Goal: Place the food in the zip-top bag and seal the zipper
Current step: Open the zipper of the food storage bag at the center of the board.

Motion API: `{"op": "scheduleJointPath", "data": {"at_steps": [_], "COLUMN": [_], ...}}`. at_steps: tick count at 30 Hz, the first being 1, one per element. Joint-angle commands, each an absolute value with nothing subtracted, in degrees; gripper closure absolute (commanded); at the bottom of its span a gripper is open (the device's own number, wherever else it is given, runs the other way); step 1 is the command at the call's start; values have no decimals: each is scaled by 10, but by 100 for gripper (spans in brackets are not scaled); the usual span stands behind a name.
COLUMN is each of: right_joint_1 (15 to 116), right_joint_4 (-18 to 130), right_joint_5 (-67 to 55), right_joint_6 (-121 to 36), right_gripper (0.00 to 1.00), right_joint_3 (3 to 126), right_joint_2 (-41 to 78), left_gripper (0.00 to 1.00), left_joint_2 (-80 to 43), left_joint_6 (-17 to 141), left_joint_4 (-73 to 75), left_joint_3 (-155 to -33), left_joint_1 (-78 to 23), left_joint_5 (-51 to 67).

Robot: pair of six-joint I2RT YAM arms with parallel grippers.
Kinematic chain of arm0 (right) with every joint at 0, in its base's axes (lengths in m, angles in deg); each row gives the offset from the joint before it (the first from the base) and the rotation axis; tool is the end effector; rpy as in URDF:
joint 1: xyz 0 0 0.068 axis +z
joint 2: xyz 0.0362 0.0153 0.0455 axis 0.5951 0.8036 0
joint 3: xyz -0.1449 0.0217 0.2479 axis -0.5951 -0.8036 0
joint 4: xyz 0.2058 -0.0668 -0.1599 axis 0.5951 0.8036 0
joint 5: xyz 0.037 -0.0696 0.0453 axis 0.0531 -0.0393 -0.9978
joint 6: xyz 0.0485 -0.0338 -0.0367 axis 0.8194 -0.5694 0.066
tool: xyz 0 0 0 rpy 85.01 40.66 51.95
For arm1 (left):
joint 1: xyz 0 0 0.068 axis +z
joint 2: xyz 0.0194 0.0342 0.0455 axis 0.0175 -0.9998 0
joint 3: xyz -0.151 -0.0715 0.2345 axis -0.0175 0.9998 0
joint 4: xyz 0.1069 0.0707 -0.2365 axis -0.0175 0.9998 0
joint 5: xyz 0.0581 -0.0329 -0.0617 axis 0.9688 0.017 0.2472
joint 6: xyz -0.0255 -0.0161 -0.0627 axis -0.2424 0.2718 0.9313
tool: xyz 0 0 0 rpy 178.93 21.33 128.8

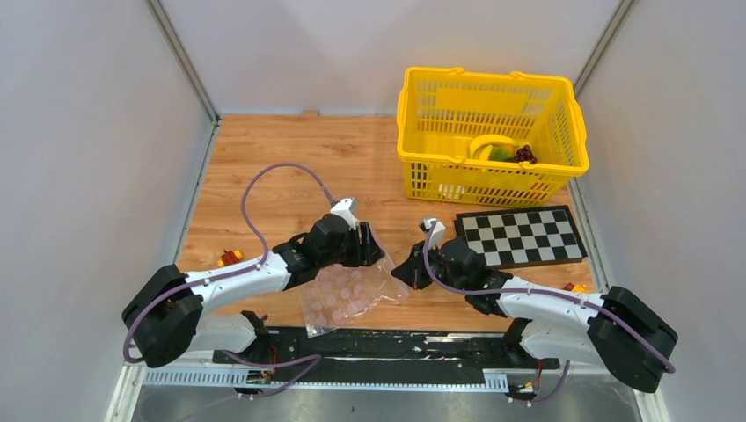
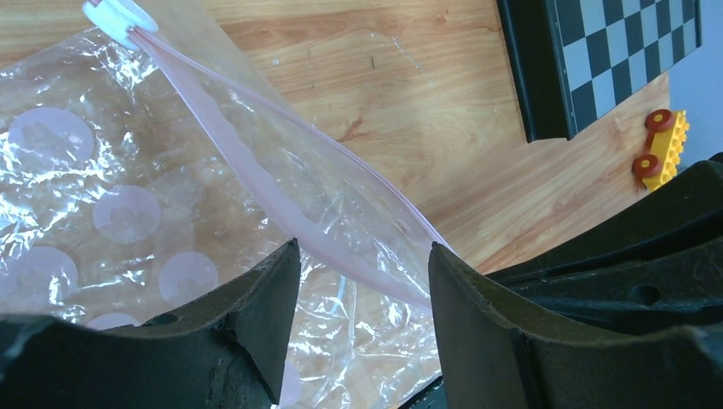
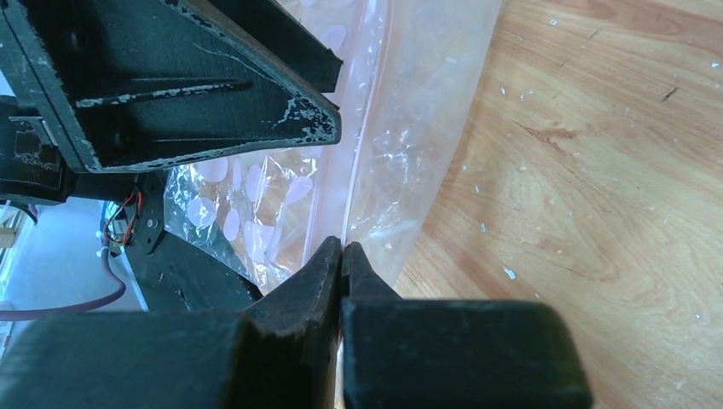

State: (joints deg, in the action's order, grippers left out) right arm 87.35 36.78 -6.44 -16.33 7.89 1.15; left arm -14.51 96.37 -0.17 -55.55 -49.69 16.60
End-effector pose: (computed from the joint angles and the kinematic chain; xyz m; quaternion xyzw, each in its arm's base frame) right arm 0.1421 0.1870 0.1717 -0.1683 0.8310 0.3969 0.3515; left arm 0.1825 -0.2069 0.1973 0.0154 0.8848 -0.3406 0.3177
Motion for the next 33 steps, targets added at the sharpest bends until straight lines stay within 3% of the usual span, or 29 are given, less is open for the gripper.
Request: {"op": "scheduleJointPath", "data": {"at_steps": [1, 8, 18, 22, 30, 32, 33], "right_joint_1": [876, 876, 876, 876, 877, 877, 877], "right_joint_4": [327, 327, 326, 324, 321, 323, 325], "right_joint_5": [-50, -50, -50, -54, -57, -57, -56], "right_joint_6": [-150, -149, -143, -152, -157, -158, -157], "right_gripper": [100, 100, 100, 100, 100, 100, 100], "right_joint_3": [86, 83, 81, 80, 75, 76, 77], "right_joint_2": [0, -2, -12, -18, -27, -31, -34], "left_gripper": [36, 30, 31, 41, 91, 100, 100], "left_joint_2": [-124, -116, -117, -130, -149, -149, -147], "left_joint_6": [964, 958, 966, 968, 960, 947, 936], "left_joint_4": [-19, 15, 7, 3, 9, 25, 37], "left_joint_3": [-558, -567, -568, -574, -601, -616, -628], "left_joint_1": [-499, -499, -499, -499, -499, -499, -499], "left_joint_5": [176, 196, 206, 203, 196, 199, 199]}}
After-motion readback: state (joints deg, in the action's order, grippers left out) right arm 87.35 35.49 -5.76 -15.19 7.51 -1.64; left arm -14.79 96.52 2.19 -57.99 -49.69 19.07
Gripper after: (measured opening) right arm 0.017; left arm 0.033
